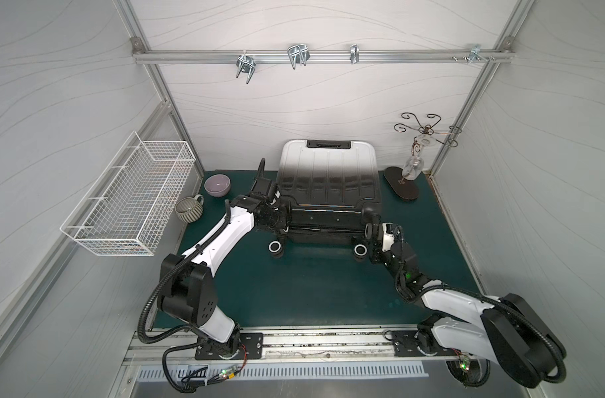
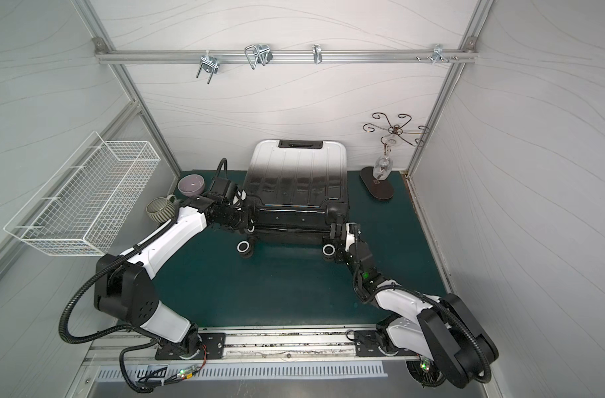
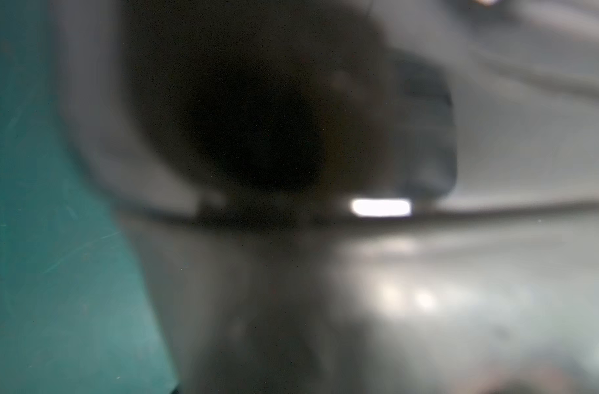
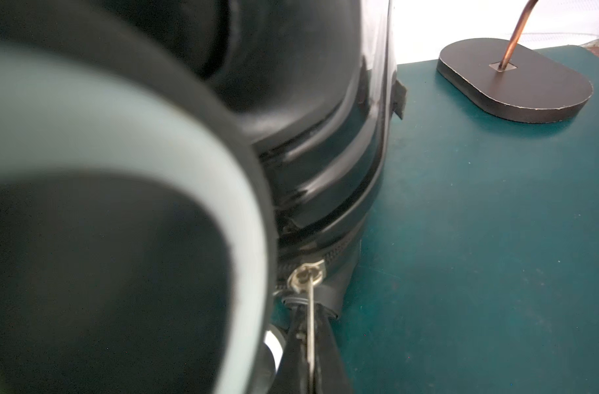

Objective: Close the suitcase zippers
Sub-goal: Zip the zipper on the suitcase.

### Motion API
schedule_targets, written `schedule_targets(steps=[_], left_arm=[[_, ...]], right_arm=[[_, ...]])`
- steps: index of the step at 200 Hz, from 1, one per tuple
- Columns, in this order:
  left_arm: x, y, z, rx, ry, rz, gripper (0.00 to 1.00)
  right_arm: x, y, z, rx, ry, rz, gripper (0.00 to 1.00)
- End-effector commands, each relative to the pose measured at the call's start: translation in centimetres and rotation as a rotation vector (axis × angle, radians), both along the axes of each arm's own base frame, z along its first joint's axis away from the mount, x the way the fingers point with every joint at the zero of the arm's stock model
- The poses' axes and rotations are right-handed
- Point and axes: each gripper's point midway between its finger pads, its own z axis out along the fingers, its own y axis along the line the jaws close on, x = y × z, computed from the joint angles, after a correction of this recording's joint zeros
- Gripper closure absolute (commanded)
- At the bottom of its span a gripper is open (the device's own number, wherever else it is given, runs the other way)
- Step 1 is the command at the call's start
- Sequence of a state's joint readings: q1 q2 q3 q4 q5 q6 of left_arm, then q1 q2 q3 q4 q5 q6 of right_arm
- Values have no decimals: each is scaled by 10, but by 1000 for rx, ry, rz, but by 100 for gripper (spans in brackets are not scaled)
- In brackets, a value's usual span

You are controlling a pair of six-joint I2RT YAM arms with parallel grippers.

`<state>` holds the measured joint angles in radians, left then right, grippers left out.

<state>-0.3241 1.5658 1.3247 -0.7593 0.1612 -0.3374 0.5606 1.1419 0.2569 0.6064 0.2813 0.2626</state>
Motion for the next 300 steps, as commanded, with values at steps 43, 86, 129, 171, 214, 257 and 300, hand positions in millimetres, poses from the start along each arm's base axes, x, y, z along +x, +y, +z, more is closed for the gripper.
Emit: schedule_targets(steps=[43,86,129,171,214,257,300], left_arm=[[5,-40,120,-8,-150,-91,100],[10,-73,114,-65,-124,-107,100],[21,-101,104,-78,-112,-163,100],[7,-130,91,-127,-80,-240,100],[-13,-146,119,-215,-103,-271,100],[-45,-135,111,-191,-79,-268,100],[-61,-89,101,-178,-84,-178,100]], right_arm=[[-13,13,79,69,-182,114,100],[-26,47,117,87,-258,164,100],[-48,115,122,-63,-357,304,100],[-47,161,88,-312,-376,311,100],[-57,201,88,-211,-308,385,100],[-63,258,108,-5,-387,456,100],[-61,265,85,-7,-369,509,100]])
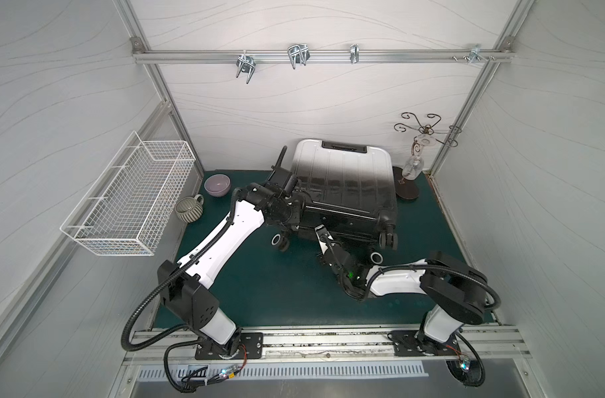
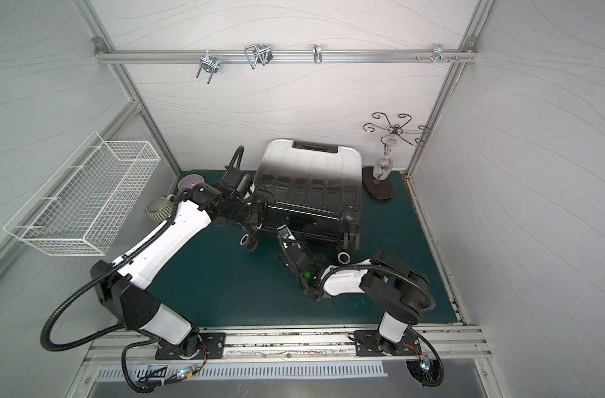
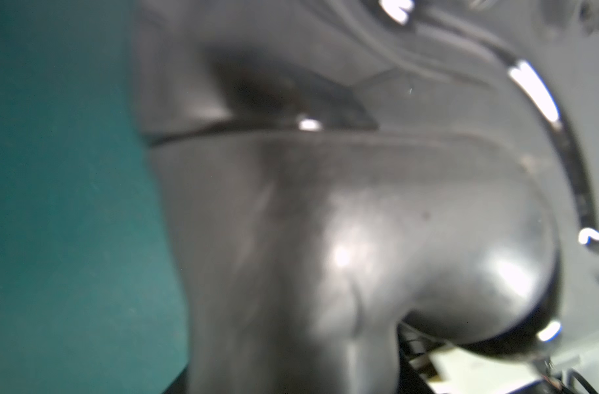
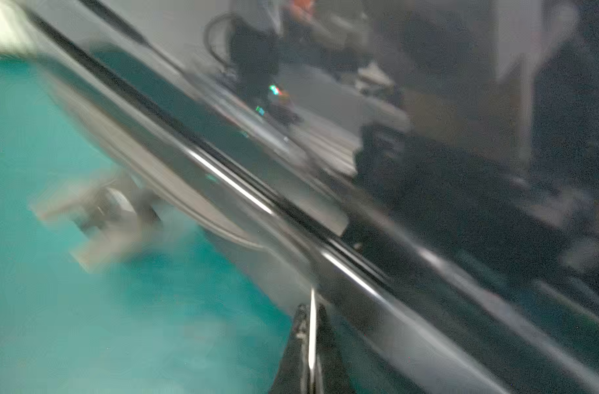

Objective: Close the suitcase zippers
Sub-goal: Zip the zipper on the suitcase.

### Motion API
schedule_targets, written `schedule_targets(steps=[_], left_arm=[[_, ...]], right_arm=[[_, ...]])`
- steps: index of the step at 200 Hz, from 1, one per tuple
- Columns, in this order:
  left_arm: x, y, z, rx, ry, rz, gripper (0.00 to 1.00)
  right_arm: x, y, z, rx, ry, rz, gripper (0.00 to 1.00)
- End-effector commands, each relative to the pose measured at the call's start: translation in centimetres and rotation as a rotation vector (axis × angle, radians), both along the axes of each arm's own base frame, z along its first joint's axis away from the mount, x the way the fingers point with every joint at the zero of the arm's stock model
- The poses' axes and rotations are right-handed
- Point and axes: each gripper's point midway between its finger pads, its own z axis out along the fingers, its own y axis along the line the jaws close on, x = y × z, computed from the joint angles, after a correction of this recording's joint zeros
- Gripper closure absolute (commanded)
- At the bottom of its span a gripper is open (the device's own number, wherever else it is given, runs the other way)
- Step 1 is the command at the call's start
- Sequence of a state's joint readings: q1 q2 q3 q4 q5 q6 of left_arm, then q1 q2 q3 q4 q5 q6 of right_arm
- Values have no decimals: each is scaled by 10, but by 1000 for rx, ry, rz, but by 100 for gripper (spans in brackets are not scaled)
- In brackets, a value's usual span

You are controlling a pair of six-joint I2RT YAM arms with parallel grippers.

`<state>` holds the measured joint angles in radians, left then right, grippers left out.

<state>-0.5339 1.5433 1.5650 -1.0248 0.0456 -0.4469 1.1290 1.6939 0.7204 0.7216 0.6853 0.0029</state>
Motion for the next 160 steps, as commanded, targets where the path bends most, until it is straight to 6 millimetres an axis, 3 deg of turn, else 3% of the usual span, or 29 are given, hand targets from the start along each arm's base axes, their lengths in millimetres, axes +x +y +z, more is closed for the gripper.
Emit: schedule_targets(steps=[1,22,40,57,91,106,136,160], left_arm=[[-21,-41,36,-230,-63,-119,100],[-37,-32,18,-263,-39,-76,100],[-44,-42,9,-336,-24,-60,100],[-44,-64,14,-366,-42,-90,100],[-45,-119,46,-406,-92,-188,100],[-57,-140,40,-402,-78,-216,100],[-76,-129,8,-394,-30,-170,100],[-95,-117,1,-435,-36,-134,100]], right_arm=[[-34,56,64,268,-69,291,100],[-33,45,62,229,-49,313,100],[-32,33,64,207,-40,316,100],[-38,20,64,167,-55,326,100],[-47,-19,57,128,-52,269,100],[-43,-42,51,126,-50,209,100],[-32,-72,40,131,-14,149,100],[-35,-73,35,130,11,177,100]])
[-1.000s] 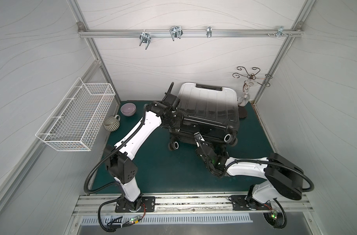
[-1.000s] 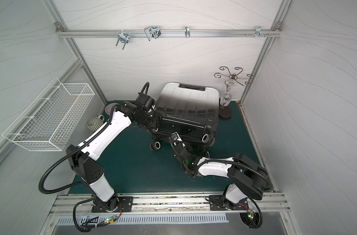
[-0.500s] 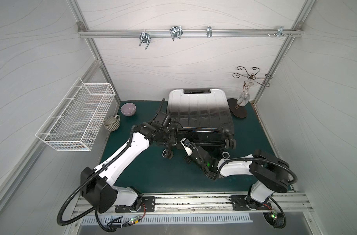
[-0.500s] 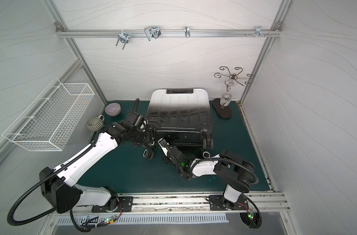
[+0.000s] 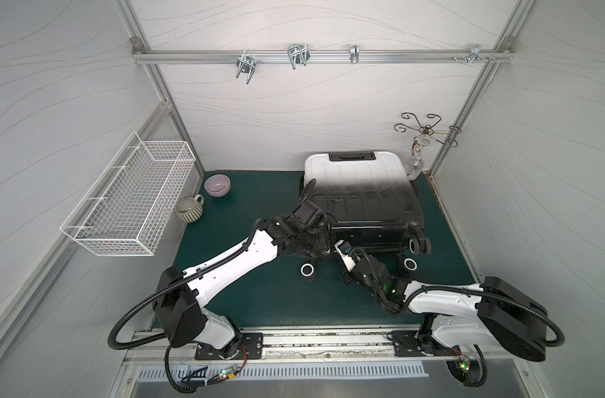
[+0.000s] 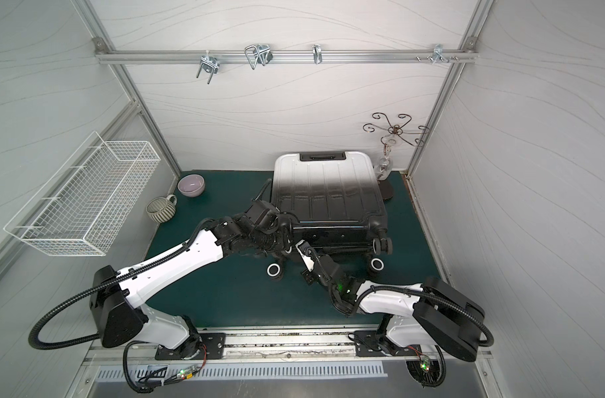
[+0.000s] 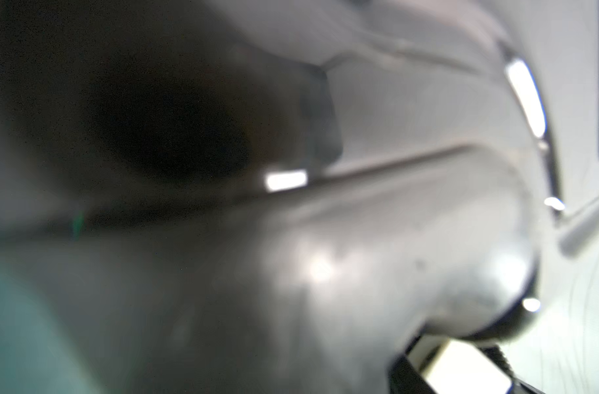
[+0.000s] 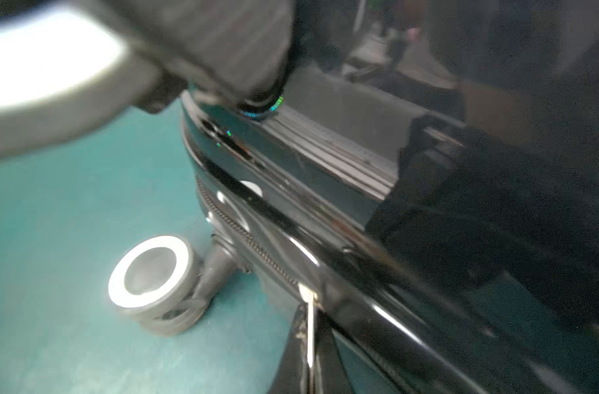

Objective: Close the suitcase zippers
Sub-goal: Zip the zipper on the suitcase.

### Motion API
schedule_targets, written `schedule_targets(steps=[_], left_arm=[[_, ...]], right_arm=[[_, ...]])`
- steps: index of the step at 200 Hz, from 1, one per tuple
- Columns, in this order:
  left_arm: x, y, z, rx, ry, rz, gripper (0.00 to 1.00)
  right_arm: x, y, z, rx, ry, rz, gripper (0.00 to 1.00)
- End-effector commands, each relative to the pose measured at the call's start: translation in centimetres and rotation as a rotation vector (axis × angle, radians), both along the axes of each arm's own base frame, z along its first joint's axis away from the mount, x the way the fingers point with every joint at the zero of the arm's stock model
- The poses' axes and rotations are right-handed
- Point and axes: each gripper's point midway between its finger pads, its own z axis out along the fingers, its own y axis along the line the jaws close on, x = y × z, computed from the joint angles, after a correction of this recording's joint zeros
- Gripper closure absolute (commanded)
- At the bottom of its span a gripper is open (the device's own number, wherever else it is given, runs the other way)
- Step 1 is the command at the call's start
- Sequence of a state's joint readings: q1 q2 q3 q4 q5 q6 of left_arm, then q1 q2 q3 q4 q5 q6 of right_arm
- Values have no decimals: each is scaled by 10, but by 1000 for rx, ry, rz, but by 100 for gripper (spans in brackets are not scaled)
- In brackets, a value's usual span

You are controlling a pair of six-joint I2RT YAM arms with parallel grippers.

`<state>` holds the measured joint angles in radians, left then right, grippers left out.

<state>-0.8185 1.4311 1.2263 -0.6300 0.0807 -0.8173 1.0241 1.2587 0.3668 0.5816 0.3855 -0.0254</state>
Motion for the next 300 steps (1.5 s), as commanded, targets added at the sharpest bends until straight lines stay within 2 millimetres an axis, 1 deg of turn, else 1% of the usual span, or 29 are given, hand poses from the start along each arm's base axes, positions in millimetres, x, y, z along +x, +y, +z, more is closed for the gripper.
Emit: schedule_targets(steps=[1,10,12,14,16,28,49,53,60,82,90,99,114,125,139,153,165,167,176,185,197,209,222,230,249,270,283,294,300], left_arm=[[-33,-22,37,-172,-86,-130,100],[-39,-18,35,-181,-93,-117,100],[-41,-16,31,-178,-90,-112,100],[-41,-15,33,-183,-96,-109,100],[-42,-13,30,-179,-94,-102,100],[-45,-3,25,-188,-104,-65,100],[-48,15,28,-197,-143,-18,100],[-48,19,29,-196,-151,-11,100],[-49,24,31,-195,-163,2,100],[-52,37,34,-192,-186,28,100],[-54,41,33,-201,-190,41,100],[-57,42,30,-203,-201,52,100],[-65,36,29,-181,-248,38,100],[-71,21,32,-170,-284,3,100],[-77,-6,41,-162,-340,-58,100],[-85,-40,57,-162,-399,-151,100],[-92,-65,70,-137,-449,-235,89],[-95,-69,67,-122,-452,-256,87],[-100,-82,74,-99,-474,-316,77],[-103,-89,79,-72,-485,-352,67],[-106,-89,81,-55,-486,-379,53],[-106,-83,84,-42,-500,-391,42],[-104,-67,93,-14,-521,-386,33],[-101,-56,98,8,-530,-379,29],[-87,-24,122,32,-560,-326,13],[-57,10,142,3,-560,-220,6],[-32,29,149,-6,-557,-159,3],[-8,42,152,8,-545,-111,1],[8,48,150,16,-523,-90,1]], right_arm=[[12,7,50,157,-81,-10,100],[11,13,50,143,-87,18,100],[11,14,51,139,-90,23,100],[11,16,51,137,-90,29,100],[11,18,51,133,-92,37,100],[12,28,54,121,-108,73,100],[15,55,59,86,-123,159,100],[15,60,58,77,-121,178,100],[17,72,63,79,-122,209,100],[17,101,66,42,-128,315,100],[19,107,66,23,-129,333,100],[20,108,66,10,-134,335,100],[24,96,62,9,-117,308,100],[29,80,59,13,-99,270,100],[38,56,56,21,-74,199,100],[49,27,56,56,-38,103,100],[56,1,54,80,-5,26,100],[57,-4,53,83,-2,13,100],[61,-23,53,105,16,-47,100],[62,-41,50,121,34,-98,100],[61,-58,50,151,38,-142,100],[56,-63,48,169,47,-144,100],[47,-59,42,181,75,-117,100],[42,-56,40,180,79,-102,100],[30,-45,33,155,88,-59,100],[15,-21,25,77,93,36,100],[7,-9,19,36,94,82,100],[3,-5,15,24,107,95,100],[1,-4,14,26,112,98,100]])
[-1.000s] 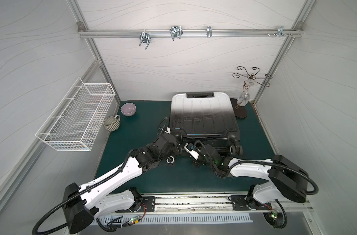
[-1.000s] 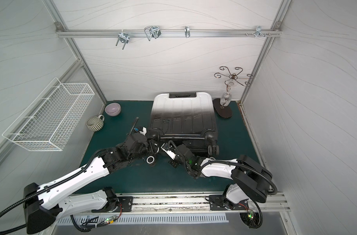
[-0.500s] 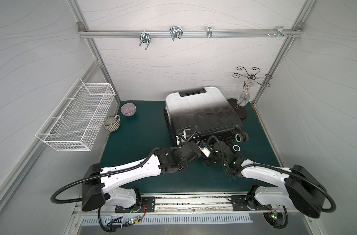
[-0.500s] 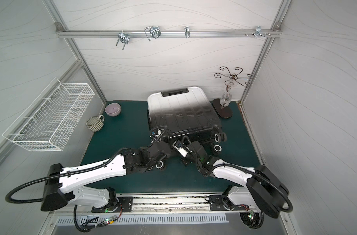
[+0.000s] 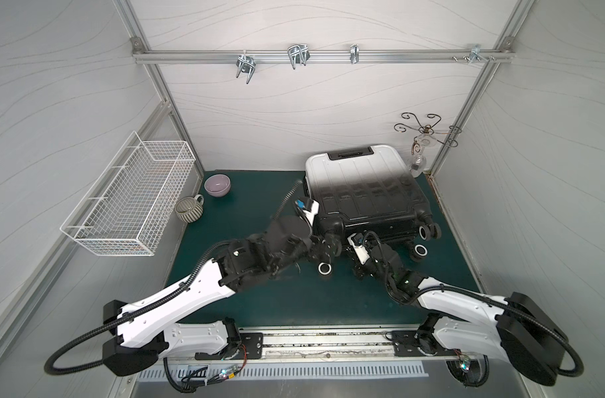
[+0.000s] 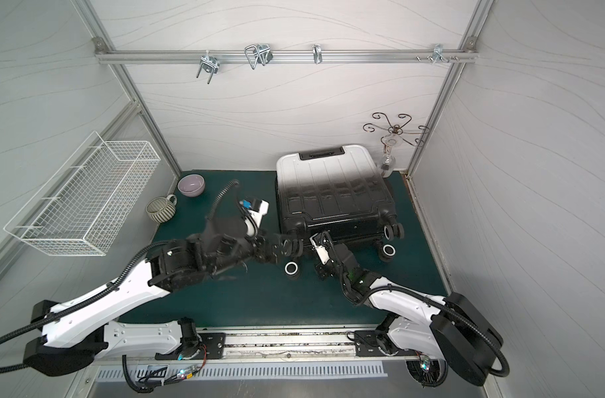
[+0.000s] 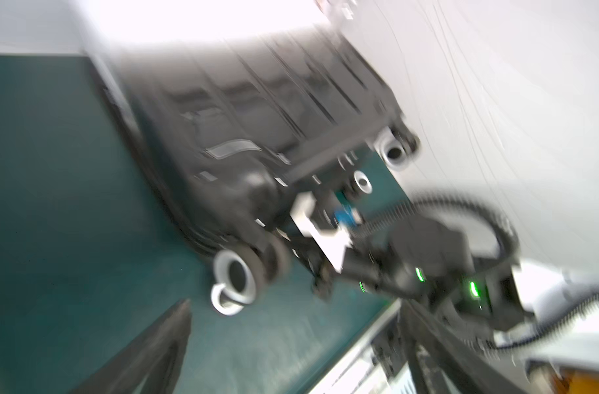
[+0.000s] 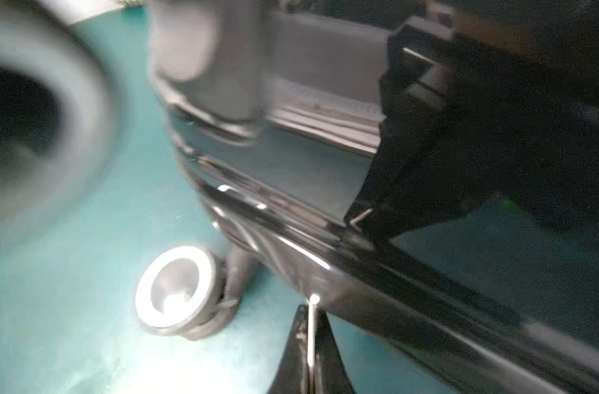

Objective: Close the suitcase zippers
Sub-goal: Zip the zipper on the suitcase.

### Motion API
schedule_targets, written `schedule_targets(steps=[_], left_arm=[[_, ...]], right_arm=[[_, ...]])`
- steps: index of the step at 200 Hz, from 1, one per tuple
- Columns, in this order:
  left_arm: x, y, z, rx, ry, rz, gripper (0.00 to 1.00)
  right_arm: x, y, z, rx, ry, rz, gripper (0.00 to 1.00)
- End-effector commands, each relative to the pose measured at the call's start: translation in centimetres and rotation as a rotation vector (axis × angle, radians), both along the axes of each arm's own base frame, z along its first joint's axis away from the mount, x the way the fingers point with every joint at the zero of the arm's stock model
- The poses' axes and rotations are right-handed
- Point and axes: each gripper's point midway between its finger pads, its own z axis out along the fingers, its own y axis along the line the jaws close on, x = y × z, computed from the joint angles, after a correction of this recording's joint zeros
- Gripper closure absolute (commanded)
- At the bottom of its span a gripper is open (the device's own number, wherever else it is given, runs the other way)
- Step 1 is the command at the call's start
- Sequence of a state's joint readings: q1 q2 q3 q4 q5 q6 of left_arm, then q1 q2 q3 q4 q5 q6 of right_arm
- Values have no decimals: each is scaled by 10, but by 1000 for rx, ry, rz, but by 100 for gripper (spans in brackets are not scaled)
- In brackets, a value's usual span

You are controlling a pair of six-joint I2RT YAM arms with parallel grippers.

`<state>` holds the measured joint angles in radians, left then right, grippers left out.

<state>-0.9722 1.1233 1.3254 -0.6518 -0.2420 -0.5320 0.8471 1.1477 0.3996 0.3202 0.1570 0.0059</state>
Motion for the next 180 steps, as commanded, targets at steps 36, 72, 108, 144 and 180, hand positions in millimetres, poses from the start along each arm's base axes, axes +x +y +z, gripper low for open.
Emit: schedule_targets(steps=[36,72,108,144,180], left_arm=[[117,32,-16,76,165,67,2],[179,38,-34,28,216,90,5],[204,41,-29,-18,156,92,1],[275,61,-35,-166,137,157,1],[318,73,-61,-203,195,205,1]], right_arm=[[-21,30,22,37,-39,122,100],[-23,28,18,-10,-33,95,97],[-32,15,44,31,91,-6,42],[-55,-45,63,-65,267,-220,33],[-42,-68,142,51,260,-308,16]])
